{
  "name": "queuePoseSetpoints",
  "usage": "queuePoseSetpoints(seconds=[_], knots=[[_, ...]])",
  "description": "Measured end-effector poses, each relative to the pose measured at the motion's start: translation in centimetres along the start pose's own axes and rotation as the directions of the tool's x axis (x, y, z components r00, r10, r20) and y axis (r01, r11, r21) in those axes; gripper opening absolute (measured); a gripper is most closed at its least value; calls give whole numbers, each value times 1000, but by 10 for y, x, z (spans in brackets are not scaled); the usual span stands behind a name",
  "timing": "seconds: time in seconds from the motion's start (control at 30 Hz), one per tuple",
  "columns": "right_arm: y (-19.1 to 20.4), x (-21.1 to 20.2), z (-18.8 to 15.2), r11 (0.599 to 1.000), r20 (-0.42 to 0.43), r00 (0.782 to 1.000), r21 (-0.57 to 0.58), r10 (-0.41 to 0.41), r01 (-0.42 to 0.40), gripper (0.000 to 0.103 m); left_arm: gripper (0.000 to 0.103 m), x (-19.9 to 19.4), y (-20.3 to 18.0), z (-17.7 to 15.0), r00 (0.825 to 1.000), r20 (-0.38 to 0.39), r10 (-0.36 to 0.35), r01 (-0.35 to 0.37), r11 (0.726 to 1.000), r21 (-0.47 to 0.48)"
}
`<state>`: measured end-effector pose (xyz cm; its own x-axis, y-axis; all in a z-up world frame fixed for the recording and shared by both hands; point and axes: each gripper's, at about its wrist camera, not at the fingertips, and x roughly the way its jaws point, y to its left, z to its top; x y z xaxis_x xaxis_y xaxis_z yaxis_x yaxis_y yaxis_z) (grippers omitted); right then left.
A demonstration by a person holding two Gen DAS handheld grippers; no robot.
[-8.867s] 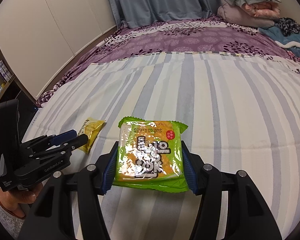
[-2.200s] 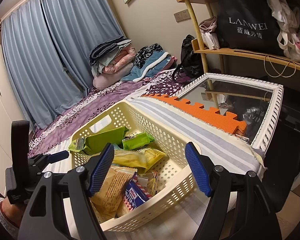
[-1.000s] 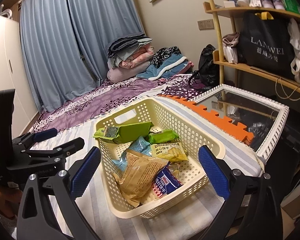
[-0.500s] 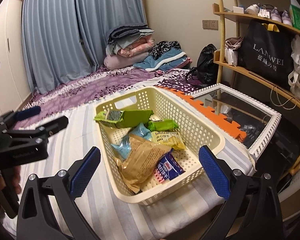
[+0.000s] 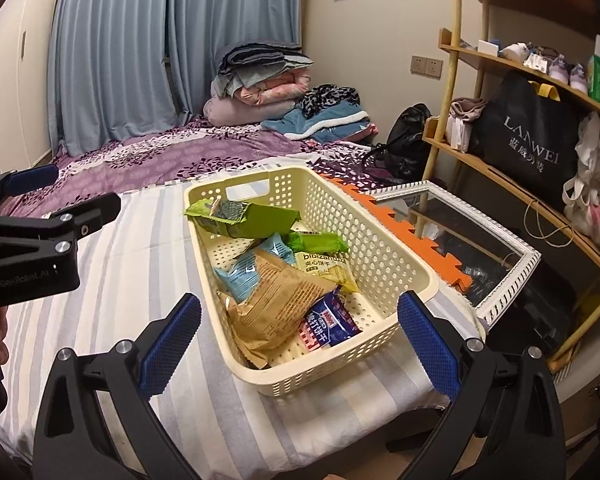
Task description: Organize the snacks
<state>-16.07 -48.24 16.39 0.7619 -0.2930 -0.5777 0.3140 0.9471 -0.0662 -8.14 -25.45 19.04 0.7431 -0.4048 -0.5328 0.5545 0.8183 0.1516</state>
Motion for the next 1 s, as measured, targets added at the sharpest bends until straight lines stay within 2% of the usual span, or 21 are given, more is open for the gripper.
queuePoseSetpoints(seconds=[0.13,0.27,1.0], knots=[[2,0,-2,1000,2,1000,-24,-12,12,98,100,3,3,-2,999,-37,-17,17,1000,-16],[2,1,-3,1000,-3,1000,-24,-14,13,98,100,6,-3,-6,999,-43,25,-24,999,22],[-3,11,-11,999,-13,999,-17,-31,31,98,100,25,-21,-12,994,-94,51,-41,994,101]])
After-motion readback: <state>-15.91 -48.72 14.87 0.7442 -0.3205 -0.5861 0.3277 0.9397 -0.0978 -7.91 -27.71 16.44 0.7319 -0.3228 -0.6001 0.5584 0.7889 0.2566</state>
